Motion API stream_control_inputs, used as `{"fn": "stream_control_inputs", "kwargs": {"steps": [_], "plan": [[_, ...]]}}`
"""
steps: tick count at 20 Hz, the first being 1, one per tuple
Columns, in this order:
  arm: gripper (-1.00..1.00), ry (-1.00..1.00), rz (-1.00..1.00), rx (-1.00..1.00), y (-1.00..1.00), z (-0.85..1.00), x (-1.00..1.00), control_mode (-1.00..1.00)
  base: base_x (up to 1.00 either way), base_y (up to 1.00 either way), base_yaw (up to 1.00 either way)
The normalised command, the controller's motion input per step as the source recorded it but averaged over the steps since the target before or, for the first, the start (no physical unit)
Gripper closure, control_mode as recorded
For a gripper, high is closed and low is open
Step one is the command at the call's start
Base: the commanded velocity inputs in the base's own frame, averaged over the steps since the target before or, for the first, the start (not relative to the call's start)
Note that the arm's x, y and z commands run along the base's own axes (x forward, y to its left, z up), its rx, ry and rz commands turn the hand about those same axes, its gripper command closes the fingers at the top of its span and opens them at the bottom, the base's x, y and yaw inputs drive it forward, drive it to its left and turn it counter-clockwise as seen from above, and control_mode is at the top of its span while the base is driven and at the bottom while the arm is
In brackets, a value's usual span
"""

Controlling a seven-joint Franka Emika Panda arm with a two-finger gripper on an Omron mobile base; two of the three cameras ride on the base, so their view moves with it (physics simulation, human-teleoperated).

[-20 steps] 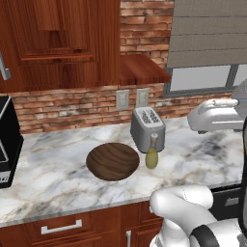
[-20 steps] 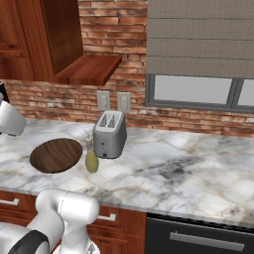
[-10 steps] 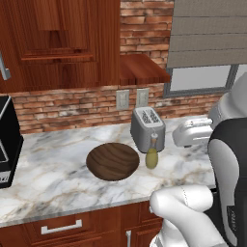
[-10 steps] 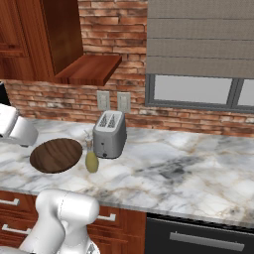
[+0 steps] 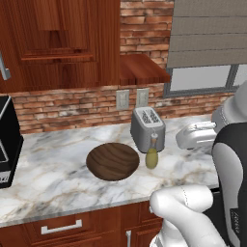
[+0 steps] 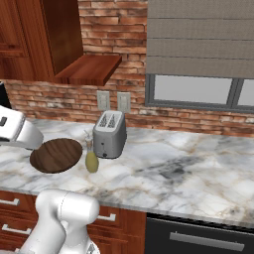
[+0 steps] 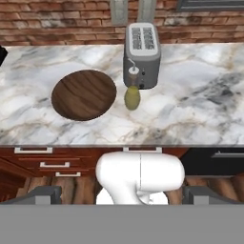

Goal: Retrieve the bottle and the shaker from the cabinet and place them next to the mixing bowl on the counter. Then add garlic from the fridge to the mixing bowl.

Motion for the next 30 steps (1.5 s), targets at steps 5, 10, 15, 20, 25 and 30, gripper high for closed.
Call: {"fn": "stream_control_inputs", "kwargs": {"steps": [5, 10, 15, 20, 25, 30], "plan": [[-1.00, 0.08, 0.00, 0.00, 0.00, 0.00, 0.00, -1.00, 0.00, 0.00, 0.00], [-1.00, 0.08, 0.00, 0.00, 0.00, 0.02, 0.00, -1.00, 0.00, 0.00, 0.00], [-1.00, 0.00, 0.00, 0.00, 0.00, 0.00, 0.00, 1.00, -0.28, 0.00, 0.05], [-1.00, 0.00, 0.00, 0.00, 0.00, 0.00, 0.00, 1.00, -0.93, 0.22, 0.44], [-1.00, 0.00, 0.00, 0.00, 0.00, 0.00, 0.00, 1.00, -0.50, 0.42, 0.90], [-1.00, 0.00, 0.00, 0.00, 0.00, 0.00, 0.00, 1.00, -0.11, 0.10, 1.00]]}}
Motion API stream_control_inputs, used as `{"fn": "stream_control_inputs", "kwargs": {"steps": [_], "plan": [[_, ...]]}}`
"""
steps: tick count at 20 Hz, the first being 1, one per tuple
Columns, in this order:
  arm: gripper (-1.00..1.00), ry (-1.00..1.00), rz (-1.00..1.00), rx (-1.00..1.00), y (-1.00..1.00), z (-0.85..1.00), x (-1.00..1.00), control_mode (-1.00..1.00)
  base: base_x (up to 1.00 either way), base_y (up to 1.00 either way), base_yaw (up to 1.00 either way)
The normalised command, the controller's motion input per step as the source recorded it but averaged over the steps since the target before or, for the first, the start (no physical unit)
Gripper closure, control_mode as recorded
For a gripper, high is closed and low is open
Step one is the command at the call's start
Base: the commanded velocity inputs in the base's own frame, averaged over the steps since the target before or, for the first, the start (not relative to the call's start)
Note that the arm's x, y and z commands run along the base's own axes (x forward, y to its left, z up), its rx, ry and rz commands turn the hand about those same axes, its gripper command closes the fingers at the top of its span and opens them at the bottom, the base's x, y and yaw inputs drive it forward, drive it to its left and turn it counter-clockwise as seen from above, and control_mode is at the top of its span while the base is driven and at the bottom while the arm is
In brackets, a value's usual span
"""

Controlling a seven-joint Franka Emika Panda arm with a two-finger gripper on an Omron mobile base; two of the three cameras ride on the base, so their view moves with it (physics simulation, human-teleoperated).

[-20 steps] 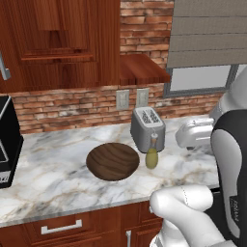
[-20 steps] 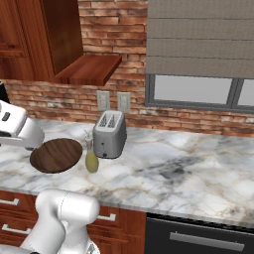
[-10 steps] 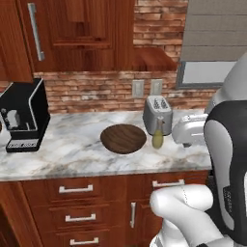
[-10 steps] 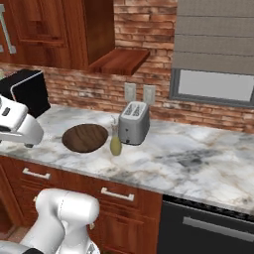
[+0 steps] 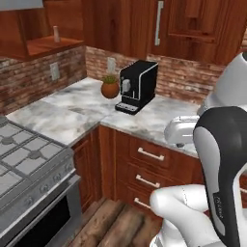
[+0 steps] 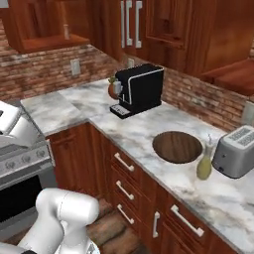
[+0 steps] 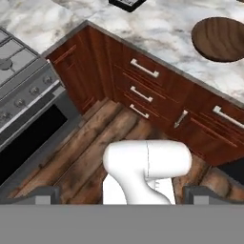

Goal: Retrieve the bottle and the shaker from the cabinet and place them next to the mixing bowl on the counter. Then add garlic from the fridge to the mixing bowl.

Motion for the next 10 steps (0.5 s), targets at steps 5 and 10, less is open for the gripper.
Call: {"fn": "stream_control_inputs", "kwargs": {"steps": [5, 10], "plan": [[-1.00, 0.00, 0.00, 0.00, 0.00, 0.00, 0.00, 1.00, 0.21, 0.00, 0.94], [-1.00, 0.00, 0.00, 0.00, 0.00, 0.00, 0.00, 1.00, 0.60, -0.08, 0.79]]}}
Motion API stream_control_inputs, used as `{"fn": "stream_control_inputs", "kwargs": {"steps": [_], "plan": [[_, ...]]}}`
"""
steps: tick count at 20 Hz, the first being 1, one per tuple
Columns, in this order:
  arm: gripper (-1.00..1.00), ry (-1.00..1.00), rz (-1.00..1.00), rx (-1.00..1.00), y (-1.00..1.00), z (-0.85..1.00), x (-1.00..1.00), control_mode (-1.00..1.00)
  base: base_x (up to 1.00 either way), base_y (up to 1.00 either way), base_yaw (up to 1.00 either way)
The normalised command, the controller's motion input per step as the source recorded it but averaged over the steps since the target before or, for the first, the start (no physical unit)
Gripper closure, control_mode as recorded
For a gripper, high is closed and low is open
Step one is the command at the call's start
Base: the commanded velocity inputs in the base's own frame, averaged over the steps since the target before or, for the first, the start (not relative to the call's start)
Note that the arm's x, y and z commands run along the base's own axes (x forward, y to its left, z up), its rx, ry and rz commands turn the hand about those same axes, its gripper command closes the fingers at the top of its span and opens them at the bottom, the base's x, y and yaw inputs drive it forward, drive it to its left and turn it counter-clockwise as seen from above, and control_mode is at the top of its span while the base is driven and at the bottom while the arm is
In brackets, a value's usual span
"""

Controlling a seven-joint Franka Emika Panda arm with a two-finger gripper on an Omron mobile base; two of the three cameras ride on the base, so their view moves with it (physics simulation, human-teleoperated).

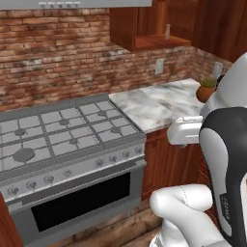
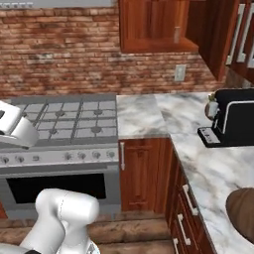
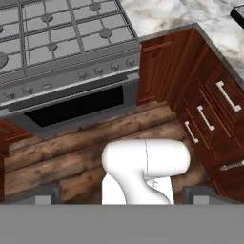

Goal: Retrieve the bottle and the shaker from the cabinet and place them next to the mixing bowl on the counter. Then add garlic from the fridge to the mixing bowl.

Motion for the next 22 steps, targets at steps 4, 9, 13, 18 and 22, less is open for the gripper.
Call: {"fn": "stream_control_inputs", "kwargs": {"steps": [4, 9, 13, 18, 22], "plan": [[-1.00, 0.00, 0.00, 0.00, 0.00, 0.00, 0.00, 1.00, 0.71, -0.31, 0.39], [-1.00, 0.00, 0.00, 0.00, 0.00, 0.00, 0.00, 1.00, 0.88, -0.26, 0.12], [-1.00, 0.00, 0.00, 0.00, 0.00, 0.00, 0.00, 1.00, 0.83, -0.28, 0.08], [-1.00, 0.00, 0.00, 0.00, 0.00, 0.00, 0.00, 1.00, 0.67, -0.33, 0.13], [-1.00, 0.00, 0.00, 0.00, 0.00, 0.00, 0.00, 1.00, 0.17, -0.40, 0.20]]}}
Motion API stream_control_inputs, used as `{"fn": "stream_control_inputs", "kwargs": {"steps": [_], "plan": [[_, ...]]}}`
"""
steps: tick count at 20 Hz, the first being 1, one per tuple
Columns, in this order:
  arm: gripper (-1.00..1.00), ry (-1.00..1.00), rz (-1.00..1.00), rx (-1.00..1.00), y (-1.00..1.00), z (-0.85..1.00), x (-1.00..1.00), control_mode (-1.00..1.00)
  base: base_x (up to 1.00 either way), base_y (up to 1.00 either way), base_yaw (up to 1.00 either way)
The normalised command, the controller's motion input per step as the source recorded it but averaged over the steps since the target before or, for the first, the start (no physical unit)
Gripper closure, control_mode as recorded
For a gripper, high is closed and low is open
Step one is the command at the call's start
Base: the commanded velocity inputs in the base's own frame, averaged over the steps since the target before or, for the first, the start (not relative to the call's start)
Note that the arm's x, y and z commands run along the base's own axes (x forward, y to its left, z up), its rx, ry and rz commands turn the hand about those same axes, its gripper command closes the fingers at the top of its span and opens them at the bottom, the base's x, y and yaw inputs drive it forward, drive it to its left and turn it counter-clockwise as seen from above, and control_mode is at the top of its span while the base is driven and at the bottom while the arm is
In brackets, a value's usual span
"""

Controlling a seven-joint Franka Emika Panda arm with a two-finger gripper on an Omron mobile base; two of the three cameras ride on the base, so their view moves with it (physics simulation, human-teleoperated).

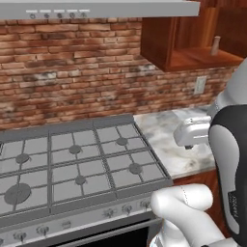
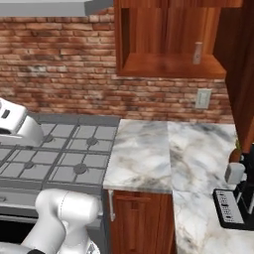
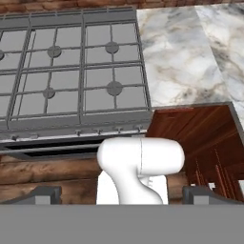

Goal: Retrieve the bottle and the shaker from the cabinet and place them next to the mixing bowl on the counter. Then add garlic from the fridge to the mixing bowl.

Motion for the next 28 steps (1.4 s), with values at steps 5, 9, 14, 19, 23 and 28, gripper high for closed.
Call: {"fn": "stream_control_inputs", "kwargs": {"steps": [5, 9, 14, 19, 23, 28], "plan": [[-1.00, 0.00, 0.00, 0.00, 0.00, 0.00, 0.00, 1.00, 0.17, -0.58, 0.13], [-1.00, 0.00, 0.00, 0.00, 0.00, 0.00, 0.00, 1.00, 0.45, -0.41, 0.02], [-1.00, 0.00, 0.00, 0.00, 0.00, 0.00, 0.00, 1.00, 0.56, -0.28, 0.00], [-1.00, 0.00, 0.00, 0.00, 0.00, 0.00, 0.00, 1.00, 0.61, -0.39, -0.05], [-1.00, 0.00, 0.00, 0.00, 0.00, 0.00, 0.00, 1.00, 0.56, -0.44, -0.12], [-1.00, 0.00, 0.00, 0.00, 0.00, 0.00, 0.00, 1.00, 0.31, -0.35, -0.06]]}}
